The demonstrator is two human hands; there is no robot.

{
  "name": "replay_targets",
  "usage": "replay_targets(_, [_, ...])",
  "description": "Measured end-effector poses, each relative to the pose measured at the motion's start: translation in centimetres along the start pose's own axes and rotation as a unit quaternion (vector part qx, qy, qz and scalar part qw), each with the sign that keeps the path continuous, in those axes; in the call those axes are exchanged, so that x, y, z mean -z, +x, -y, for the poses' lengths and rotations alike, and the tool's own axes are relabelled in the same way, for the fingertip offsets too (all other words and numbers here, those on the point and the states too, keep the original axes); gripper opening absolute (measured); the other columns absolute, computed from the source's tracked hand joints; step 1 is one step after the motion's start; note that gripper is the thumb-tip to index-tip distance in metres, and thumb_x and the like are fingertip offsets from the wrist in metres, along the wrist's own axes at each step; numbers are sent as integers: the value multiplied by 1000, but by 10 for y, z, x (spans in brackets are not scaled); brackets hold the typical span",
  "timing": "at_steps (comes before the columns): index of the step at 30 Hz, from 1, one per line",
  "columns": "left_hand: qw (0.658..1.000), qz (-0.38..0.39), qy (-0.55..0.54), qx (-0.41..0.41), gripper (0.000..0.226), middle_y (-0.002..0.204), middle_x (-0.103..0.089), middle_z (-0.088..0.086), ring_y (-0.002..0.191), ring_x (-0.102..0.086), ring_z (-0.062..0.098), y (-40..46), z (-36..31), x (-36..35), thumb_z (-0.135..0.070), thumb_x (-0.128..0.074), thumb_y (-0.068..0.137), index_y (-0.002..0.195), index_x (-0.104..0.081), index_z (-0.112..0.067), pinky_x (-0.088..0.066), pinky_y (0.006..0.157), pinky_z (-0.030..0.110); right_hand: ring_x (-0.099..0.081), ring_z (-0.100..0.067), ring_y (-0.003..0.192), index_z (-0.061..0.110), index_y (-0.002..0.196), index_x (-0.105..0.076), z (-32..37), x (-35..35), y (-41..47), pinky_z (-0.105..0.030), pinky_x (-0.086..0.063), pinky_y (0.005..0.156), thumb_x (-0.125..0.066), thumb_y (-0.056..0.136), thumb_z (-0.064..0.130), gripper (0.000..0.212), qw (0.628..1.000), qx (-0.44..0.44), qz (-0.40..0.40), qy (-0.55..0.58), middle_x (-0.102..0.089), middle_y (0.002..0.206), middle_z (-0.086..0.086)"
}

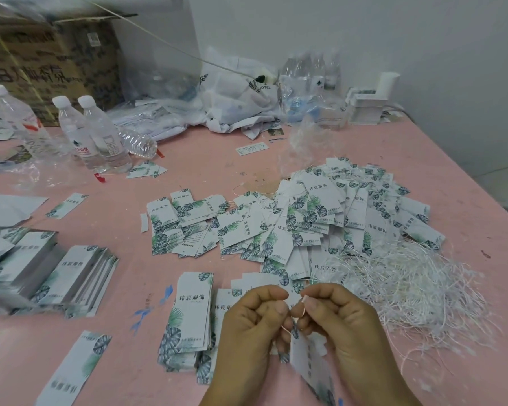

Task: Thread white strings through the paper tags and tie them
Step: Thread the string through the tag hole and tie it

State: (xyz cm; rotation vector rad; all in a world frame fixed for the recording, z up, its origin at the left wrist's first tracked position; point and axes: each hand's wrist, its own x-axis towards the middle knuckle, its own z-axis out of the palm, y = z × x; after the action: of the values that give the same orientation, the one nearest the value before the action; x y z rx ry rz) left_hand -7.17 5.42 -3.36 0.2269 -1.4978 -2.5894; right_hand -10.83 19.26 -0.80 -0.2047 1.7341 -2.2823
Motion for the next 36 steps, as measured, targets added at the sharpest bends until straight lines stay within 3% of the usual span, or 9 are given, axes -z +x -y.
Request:
replay_targets(4, [1000,22,-2,-9,48,66,-70,15,50,-64,16,2,1,2,-40,-97,50,85,-78,-13,-51,46,21,-64,-18,60,17,85,-75,0,1,2,-22,-53,57,-68,73,16,14,1000,8,-22,4,-72,75,-21])
replay_targets(8, [1000,20,17,-8,32,68,-71,18,54,-67,18,1,2,4,-26,-90,57,84,-78,-13,-52,49,21,-64,-17,59,19,84,-74,-3,1,2,-22,-53,56,-69,71,19,14,999,13,-29,-17,-72,75,-19])
replay_targets(15, [999,-7,34,-3,22,61,-67,10,47,-58,13,2,4,7,-27,-83,65,79,-77,-11,-48,47,20,-59,-12,56,17,80,-75,-7,-3,-1,-19,-51,56,-74,63,26,19,998,14,-23,-58,-67,63,-6])
replay_targets(20, [999,-6,50,-8,26,61,-65,9,53,-56,18,1,6,6,-31,-83,70,79,-74,-8,-44,53,27,-57,-17,57,14,80,-74,-8,-3,-1,-24,-51,58,-84,67,23,18,999,-8,-12,-48,-64,61,-9])
replay_targets(24, [998,6,50,-25,18,58,-66,7,48,-57,12,0,4,2,-26,-79,70,74,-74,-9,-44,48,22,-57,-19,59,14,83,-75,-12,-3,-1,-30,-49,61,-78,66,28,22,999,-30,-16,-31,-65,64,-11])
replay_targets(28, [996,-4,78,-35,20,58,-65,9,50,-55,14,0,5,1,-29,-78,68,71,-72,-10,-43,49,23,-54,-17,56,12,82,-75,-14,-4,0,-27,-49,57,-87,65,22,23,999,-44,-23,3,-64,63,-11])
replay_targets(31, [993,-27,110,-39,21,55,-59,2,50,-49,11,1,7,3,-32,-78,66,69,-72,-12,-39,49,23,-55,-16,56,12,81,-75,-14,-4,0,-24,-49,56,-82,60,29,28,999,-38,-33,18,-63,64,-11])
replay_targets(36, [991,-39,122,-44,20,54,-54,3,50,-45,11,2,11,3,-32,-78,65,68,-71,-13,-37,49,24,-56,-17,59,14,82,-75,-17,-3,1,-28,-49,60,-88,65,26,25,999,-40,-34,3,-63,64,-10])
